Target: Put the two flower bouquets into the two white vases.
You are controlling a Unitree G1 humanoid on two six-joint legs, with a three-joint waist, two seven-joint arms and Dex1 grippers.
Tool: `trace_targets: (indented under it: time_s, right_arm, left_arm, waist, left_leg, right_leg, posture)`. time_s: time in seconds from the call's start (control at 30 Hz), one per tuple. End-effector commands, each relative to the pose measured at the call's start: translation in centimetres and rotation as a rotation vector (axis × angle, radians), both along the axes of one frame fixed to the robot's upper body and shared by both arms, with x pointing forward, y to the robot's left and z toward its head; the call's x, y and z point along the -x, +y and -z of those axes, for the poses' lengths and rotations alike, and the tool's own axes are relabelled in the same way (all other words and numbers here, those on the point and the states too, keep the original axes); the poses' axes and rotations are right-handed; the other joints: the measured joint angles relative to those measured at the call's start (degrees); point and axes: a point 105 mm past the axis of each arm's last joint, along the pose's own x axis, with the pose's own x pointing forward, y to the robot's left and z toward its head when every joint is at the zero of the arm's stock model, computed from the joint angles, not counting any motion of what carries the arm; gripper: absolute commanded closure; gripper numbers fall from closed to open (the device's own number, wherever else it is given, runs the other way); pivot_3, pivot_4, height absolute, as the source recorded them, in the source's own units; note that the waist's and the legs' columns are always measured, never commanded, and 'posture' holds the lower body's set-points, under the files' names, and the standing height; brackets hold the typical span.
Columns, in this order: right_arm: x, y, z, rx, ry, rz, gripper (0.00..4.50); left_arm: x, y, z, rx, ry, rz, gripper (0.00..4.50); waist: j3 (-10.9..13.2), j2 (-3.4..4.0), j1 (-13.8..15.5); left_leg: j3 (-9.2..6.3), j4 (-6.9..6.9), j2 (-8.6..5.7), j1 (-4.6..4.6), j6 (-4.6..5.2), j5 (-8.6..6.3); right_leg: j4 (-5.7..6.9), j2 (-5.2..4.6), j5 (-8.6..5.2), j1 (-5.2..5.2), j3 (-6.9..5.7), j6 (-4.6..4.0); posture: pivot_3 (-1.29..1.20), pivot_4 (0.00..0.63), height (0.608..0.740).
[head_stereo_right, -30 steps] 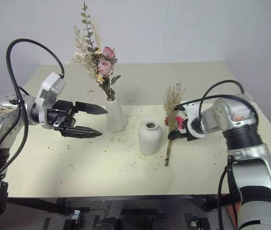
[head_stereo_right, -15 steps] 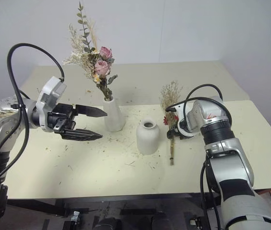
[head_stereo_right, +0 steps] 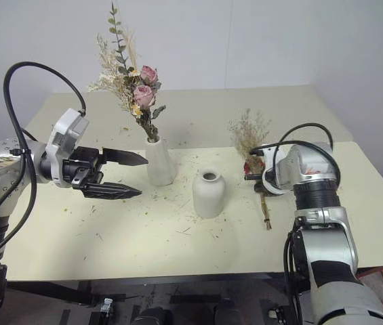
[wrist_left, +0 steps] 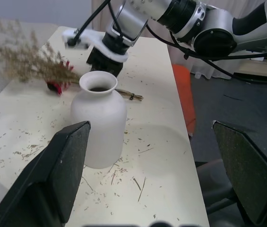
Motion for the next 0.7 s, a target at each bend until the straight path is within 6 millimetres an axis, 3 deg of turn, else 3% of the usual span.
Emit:
trace_targets:
  time_s: [0.03, 0.27, 0.33, 0.57, 0.7]
  right_arm:
    - [-0.8, -1.2, -5.9, -0.013, -0.363, 0.017, 4.49]
    - [1.0, -0.9, -11.5, -0.133, -0.834, -0.049, 4.49]
    - [2.0, -0.1, -13.2, -0.236, -0.940, -0.104, 4.49]
    - [5.6, 4.7, -17.7, -0.348, -1.189, -0.369, 4.49]
    - [7.2, 7.2, -18.7, -0.408, -1.219, -0.484, 4.49]
  left_arm:
    - [0.0, 0.2, -1.2, 0.001, -0.043, 0.000, 0.00]
    - [-0.4, 0.2, -1.4, 0.003, -0.043, 0.004, 0.00]
    - [-0.4, 0.2, -1.4, 0.003, -0.041, 0.011, 0.00]
    - [-0.3, 0.0, -1.2, -0.003, -0.034, 0.028, 0.00]
    - [-0.3, 0.0, -1.2, -0.003, -0.032, 0.031, 0.00]
  waist:
    - [0.00, 0.00, -0.02]
    - [0.00, 0.00, -0.36]
    - [0.00, 0.00, -0.42]
    - [0.00, 0.01, -0.21]
    - [0.00, 0.02, -0.21]
  left_leg:
    - [0.00, -0.02, 0.00, 0.00, 0.00, 0.00]
    - [0.05, -0.02, 0.03, 0.06, 0.00, 0.00]
    - [0.09, -0.02, 0.06, 0.09, 0.01, 0.00]
    - [0.08, -0.03, 0.06, 0.09, 0.04, 0.02]
    - [0.06, -0.03, 0.08, 0.09, 0.04, 0.02]
  right_leg:
    - [0.00, 0.00, 0.00, 0.00, 0.00, 0.00]
    - [0.00, 0.02, 0.00, 0.01, 0.02, 0.00]
    - [0.01, 0.04, 0.00, 0.00, 0.04, 0.00]
    - [0.09, 0.04, 0.00, 0.00, 0.04, 0.00]
    - [0.10, 0.04, 0.00, -0.01, 0.04, 0.00]
  posture:
    - [0.00, 0.150, 0.740]
    - [0.00, 0.150, 0.740]
    - [0.00, 0.150, 0.740]
    - [0.00, 0.150, 0.740]
    - [0.00, 0.150, 0.740]
